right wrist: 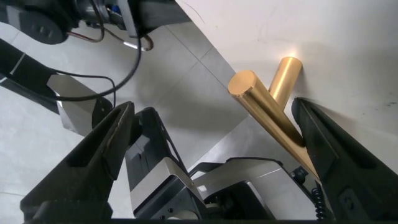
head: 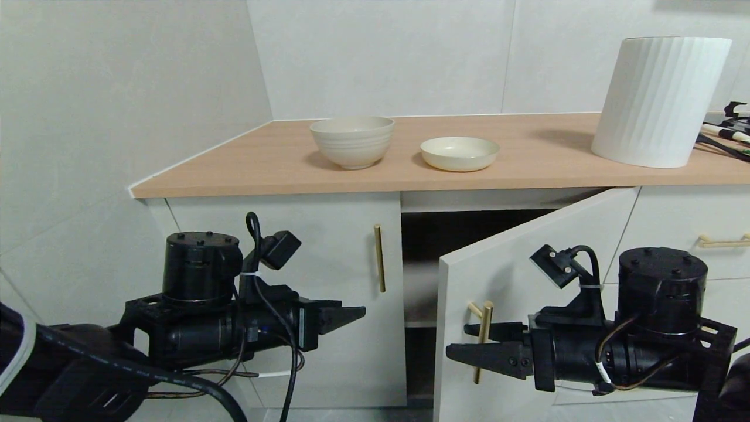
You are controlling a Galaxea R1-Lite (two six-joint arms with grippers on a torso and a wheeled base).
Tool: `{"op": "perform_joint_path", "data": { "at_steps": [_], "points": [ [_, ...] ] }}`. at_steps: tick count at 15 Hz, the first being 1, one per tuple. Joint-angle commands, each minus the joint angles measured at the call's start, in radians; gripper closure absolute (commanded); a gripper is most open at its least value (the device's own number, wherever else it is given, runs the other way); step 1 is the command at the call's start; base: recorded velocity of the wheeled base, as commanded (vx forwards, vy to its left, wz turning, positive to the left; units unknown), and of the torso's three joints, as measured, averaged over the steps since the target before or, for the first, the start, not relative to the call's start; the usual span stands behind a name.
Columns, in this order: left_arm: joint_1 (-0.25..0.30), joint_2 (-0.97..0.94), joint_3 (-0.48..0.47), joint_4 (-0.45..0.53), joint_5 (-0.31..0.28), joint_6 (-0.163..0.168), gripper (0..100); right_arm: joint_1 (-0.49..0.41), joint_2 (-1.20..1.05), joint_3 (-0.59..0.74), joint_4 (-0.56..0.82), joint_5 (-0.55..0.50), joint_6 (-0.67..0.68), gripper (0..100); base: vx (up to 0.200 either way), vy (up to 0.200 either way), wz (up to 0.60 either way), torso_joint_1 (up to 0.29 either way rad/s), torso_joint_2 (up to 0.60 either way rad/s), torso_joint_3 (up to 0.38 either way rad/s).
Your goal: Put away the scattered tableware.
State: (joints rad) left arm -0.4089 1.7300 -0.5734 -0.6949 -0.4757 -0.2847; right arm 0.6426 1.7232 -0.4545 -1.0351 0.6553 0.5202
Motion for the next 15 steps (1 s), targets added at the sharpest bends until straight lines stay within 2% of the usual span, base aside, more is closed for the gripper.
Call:
{"op": "perform_joint_path", "data": {
  "at_steps": [1, 4, 6, 9, 10, 12, 13, 15],
  "points": [
    [-0.014, 0.031, -0.006, -0.023, 0.000, 0.002, 100, 0.000, 0.006, 0.000, 0.001, -0.002, 0.000, 0, 0.000, 0.000, 0.00, 0.000, 0.00, 0.000],
    [-0.042, 0.082, -0.031, -0.091, 0.011, -0.019, 100, 0.000, 0.001, -0.001, 0.001, -0.003, 0.000, 0, 0.000, 0.000, 0.00, 0.000, 0.00, 0.000],
    [-0.090, 0.158, -0.089, -0.094, 0.016, -0.030, 100, -0.001, 0.001, -0.001, 0.001, -0.003, 0.000, 0, 0.000, 0.000, 0.00, 0.000, 0.00, 0.000],
    [-0.125, 0.206, -0.149, -0.094, 0.011, -0.034, 100, -0.003, -0.004, 0.000, 0.003, -0.005, 0.000, 0, 0.000, 0.000, 0.00, 0.000, 0.00, 0.000],
    [-0.149, 0.269, -0.209, -0.117, 0.006, -0.076, 100, -0.007, -0.002, 0.002, 0.003, -0.010, 0.000, 0, 0.000, 0.000, 0.00, 0.000, 0.00, 0.000],
    [-0.179, 0.330, -0.246, -0.215, 0.005, -0.125, 100, -0.007, -0.002, 0.008, 0.001, -0.017, 0.000, 0, 0.000, 0.000, 0.00, 0.000, 0.00, 0.000],
    [-0.197, 0.358, -0.256, -0.267, 0.006, -0.139, 100, -0.007, -0.007, 0.008, 0.003, -0.028, -0.002, 0, 0.000, 0.000, 0.00, 0.000, 0.00, 0.000],
    [-0.228, 0.368, -0.258, -0.298, 0.005, -0.148, 100, -0.035, -0.033, 0.013, 0.003, -0.077, -0.017, 0, 0.000, 0.000, 0.00, 0.000, 0.00, 0.000]
  ]
}}
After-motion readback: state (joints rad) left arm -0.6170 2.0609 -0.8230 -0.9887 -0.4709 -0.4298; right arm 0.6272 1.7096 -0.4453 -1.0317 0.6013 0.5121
